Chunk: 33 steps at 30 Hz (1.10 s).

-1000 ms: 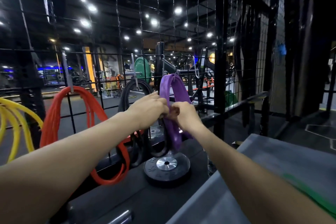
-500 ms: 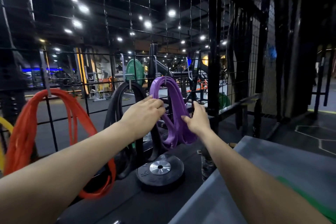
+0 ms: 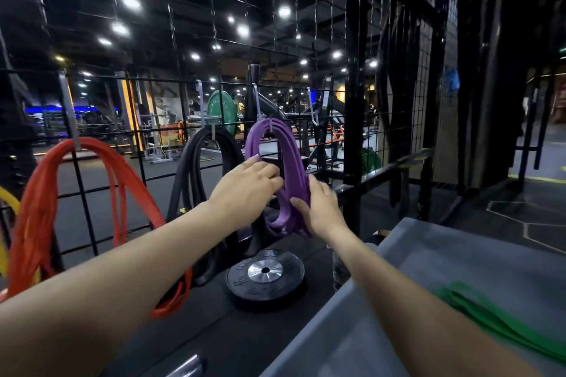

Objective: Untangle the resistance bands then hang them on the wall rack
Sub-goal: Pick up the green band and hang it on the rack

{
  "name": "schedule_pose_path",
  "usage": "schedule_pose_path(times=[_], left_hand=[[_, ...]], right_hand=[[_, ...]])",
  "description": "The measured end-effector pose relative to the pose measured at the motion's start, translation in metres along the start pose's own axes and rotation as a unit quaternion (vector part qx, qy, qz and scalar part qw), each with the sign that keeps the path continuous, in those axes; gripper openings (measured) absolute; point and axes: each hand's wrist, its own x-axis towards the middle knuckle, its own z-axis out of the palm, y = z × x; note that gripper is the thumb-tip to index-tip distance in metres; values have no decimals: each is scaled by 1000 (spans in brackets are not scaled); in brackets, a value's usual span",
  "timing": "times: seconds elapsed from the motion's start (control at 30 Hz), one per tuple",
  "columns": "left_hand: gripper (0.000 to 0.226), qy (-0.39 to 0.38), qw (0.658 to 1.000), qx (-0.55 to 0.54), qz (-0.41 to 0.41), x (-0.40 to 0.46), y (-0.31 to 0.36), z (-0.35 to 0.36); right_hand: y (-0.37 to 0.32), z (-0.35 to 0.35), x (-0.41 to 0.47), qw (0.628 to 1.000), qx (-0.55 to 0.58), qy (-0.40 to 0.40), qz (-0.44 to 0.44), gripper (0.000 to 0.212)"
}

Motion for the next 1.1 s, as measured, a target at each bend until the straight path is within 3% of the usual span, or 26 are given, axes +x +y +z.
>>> schedule_pose_path(times=[0.27, 0.57, 0.7, 0.9, 1.1], left_hand=[[37, 5, 986, -158, 46, 31, 125, 18], [38, -72, 925, -364, 80, 60, 319, 86], [43, -94, 890, -445, 23, 74, 374, 123], [46, -99, 828, -535, -134, 107, 412, 177], [75, -116, 769, -561, -285, 150, 425, 205]], right_hand=[[94, -89, -91, 988, -102, 16, 113, 55], [228, -179, -190, 939, -209, 15, 273, 47], [277, -193, -210, 921, -239, 8, 309, 43], [337, -181, -207, 914, -262, -13, 311, 42], [377, -165, -183, 914, -290, -44, 280, 45]])
